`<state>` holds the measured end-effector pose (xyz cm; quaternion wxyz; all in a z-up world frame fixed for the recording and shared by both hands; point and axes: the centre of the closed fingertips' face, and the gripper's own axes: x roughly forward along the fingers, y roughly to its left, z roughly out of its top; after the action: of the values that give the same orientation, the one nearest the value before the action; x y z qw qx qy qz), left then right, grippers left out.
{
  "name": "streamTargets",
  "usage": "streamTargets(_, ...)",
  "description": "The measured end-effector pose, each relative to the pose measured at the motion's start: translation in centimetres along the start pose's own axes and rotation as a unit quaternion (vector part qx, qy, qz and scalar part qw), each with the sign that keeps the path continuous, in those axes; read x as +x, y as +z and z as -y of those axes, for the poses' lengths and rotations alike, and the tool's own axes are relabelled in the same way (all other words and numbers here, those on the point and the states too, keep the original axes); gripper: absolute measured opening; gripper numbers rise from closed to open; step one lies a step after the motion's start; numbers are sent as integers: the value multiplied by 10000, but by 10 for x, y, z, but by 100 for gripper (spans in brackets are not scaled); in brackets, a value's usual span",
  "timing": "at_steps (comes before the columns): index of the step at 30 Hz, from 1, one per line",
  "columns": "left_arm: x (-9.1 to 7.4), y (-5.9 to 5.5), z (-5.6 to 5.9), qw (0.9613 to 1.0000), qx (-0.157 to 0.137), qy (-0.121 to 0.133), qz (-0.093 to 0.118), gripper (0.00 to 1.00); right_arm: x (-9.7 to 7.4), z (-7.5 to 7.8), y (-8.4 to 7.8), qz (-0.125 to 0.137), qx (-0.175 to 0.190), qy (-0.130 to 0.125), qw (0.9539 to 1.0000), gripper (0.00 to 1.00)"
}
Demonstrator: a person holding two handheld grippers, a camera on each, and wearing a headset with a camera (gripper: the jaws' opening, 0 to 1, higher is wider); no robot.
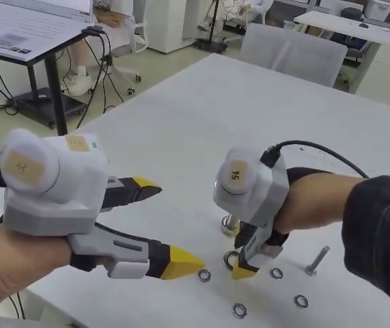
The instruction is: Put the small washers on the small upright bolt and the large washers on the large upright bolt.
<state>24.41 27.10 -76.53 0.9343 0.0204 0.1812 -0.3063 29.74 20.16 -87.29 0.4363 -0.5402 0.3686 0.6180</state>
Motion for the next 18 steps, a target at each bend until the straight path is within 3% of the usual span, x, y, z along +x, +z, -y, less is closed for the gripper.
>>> streamTargets(18, 2, 2, 1, 10000, 8, -14, 8, 78, 0, -1, -1, -9, 124, 48, 9999, 30)
